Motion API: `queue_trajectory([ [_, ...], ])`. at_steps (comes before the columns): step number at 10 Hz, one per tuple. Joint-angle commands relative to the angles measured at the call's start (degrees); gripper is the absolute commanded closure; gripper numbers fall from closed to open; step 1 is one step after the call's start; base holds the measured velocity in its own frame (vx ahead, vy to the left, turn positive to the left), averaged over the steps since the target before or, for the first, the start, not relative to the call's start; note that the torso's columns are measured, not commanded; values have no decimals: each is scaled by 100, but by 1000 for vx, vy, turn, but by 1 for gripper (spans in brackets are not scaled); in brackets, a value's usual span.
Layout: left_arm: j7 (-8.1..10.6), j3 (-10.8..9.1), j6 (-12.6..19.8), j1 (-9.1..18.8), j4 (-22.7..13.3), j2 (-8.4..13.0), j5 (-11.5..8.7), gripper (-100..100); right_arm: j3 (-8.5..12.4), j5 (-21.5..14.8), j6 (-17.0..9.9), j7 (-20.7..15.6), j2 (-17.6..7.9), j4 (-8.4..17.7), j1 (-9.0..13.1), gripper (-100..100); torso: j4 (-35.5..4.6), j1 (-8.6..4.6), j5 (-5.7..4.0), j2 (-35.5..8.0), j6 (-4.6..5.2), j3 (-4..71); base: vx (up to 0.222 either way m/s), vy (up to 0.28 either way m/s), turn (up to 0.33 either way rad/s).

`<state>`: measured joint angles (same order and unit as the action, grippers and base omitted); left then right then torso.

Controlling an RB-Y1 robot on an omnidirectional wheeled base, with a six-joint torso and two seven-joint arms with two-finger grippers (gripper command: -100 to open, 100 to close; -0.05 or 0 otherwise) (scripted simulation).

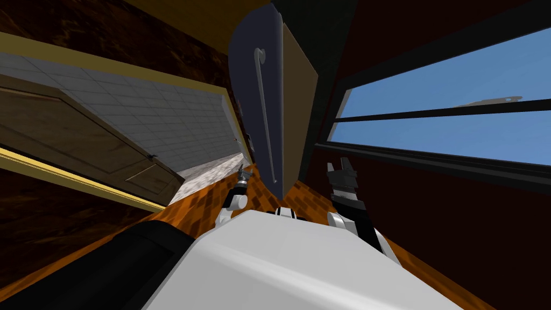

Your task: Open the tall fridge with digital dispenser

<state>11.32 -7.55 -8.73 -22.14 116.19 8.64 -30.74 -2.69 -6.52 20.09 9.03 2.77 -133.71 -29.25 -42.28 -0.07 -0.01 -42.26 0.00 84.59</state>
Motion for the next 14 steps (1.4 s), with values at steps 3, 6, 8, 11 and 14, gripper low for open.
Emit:
queue_trajectory([
  [3, 25, -2, 529, -102, 205, -45, -118, -100, 0, 0, 0, 0, 0, 0, 0, 0, -1, 14, 3, -4, 0, -2, 45, -89, -4],
  [6, 48, -4, 897, -184, 368, -70, -211, -100, 0, 0, 0, 0, 0, 0, 0, 0, 1, -3, -1, 4, 0, 3, 61, -109, -3],
  [8, 59, -5, 1082, -223, 443, -84, -255, -100, 0, 0, 0, 0, 0, 0, 0, 0, -2, 12, 3, -7, 0, -4, 43, -87, -3],
  [11, 76, -5, 1381, -285, 554, -106, -324, -100, 0, 0, 0, 0, 0, 0, 0, 0, -2, 7, 1, -6, 0, -4, 34, -83, -3],
  [14, 92, -6, 1670, -344, 657, -127, -390, -100, 0, 0, 0, 0, 0, 0, 0, 0, 0, 6, 1, -1, 0, -1, 36, -81, -3],
])
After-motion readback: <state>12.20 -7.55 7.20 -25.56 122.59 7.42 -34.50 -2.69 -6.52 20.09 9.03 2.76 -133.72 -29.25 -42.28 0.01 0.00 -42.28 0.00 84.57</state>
